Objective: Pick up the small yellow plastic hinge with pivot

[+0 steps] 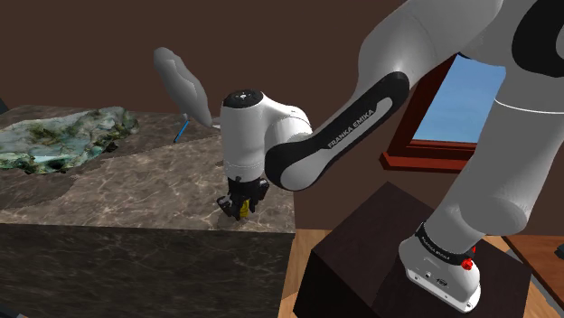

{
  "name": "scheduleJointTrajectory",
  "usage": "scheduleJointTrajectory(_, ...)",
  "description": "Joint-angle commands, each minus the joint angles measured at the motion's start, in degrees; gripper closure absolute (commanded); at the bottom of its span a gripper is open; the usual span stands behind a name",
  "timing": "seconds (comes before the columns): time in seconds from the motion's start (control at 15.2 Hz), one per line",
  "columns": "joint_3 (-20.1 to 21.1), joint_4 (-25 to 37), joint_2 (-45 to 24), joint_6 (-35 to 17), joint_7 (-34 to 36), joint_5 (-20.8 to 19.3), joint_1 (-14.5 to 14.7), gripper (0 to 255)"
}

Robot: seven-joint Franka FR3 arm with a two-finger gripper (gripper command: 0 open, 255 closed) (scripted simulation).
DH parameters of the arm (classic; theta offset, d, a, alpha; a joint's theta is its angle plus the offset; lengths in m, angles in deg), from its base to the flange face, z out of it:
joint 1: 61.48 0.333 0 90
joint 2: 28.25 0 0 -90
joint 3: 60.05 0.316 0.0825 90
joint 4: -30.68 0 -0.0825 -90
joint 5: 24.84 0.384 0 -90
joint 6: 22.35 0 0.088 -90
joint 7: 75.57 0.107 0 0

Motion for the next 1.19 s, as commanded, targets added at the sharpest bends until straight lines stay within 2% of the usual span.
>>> scheduleJointTrajectory(0.0,-0.02,0.06,0.02,0.11,-0.09,0.06,-0.06,255)
scheduleJointTrajectory(0.73,1.57,2.82,6.02,7.35,-4.31,5.86,-1.46,255)
scheduleJointTrajectory(1.12,1.79,4.28,7.94,10.23,-5.6,7.59,-1.74,255)
